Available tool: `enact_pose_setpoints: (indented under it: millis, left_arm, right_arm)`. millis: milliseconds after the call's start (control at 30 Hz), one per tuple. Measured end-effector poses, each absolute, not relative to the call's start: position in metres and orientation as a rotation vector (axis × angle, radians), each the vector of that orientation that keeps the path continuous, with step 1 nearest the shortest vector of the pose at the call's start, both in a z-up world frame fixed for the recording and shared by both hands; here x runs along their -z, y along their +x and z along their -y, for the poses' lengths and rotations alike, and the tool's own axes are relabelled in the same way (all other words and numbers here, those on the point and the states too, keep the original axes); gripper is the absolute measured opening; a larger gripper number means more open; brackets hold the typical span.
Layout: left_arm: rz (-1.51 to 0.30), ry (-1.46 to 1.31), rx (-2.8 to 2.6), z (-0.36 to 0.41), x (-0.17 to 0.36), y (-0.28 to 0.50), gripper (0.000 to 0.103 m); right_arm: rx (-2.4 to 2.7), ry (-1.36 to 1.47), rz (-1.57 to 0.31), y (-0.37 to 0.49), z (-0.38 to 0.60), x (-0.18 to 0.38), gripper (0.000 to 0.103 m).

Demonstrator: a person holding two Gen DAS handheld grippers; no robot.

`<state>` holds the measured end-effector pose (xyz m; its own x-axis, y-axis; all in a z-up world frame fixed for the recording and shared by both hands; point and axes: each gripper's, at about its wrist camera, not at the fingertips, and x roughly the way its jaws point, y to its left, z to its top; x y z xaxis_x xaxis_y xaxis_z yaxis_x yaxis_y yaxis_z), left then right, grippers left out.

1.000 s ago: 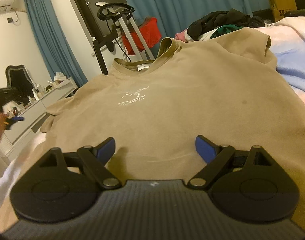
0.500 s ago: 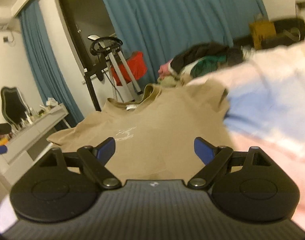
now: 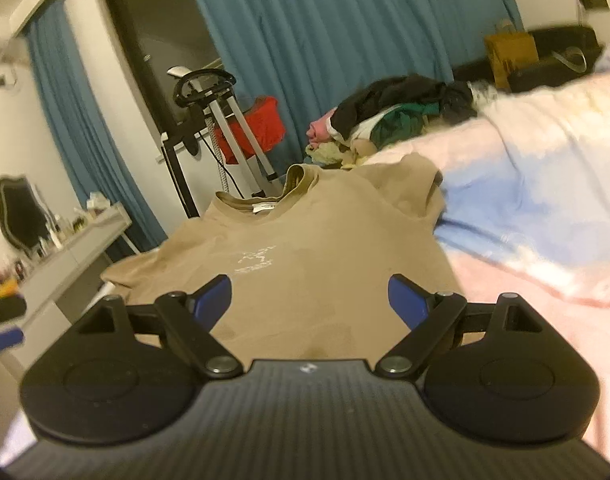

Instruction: Fold clothes

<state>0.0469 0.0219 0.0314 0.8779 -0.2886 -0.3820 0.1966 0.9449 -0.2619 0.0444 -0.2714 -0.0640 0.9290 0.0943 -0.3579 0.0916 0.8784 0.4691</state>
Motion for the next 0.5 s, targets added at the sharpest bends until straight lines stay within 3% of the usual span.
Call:
enact_pose_setpoints:
  millis: [267, 367, 500]
  left_arm:
    - [-0.408, -0.279, 0.261, -0.04, -0.044, 0.021, 0.097]
    - [-0.413, -0.303, 0.243, -0.049, -0.046, 0.016, 0.097]
    - [-0.411, -0.341, 0.219, -0.06, -0.046, 0.018, 0.098]
  right_arm:
    - [0.004, 0.614, -0.472, 0.081, 0.262, 0.081, 0.087]
    - [0.036, 0.677, -0.471, 0.096, 0.281, 0.086, 0.081]
    - [0.073, 0.835, -0.419, 0.113, 0.326, 0.097, 0.081]
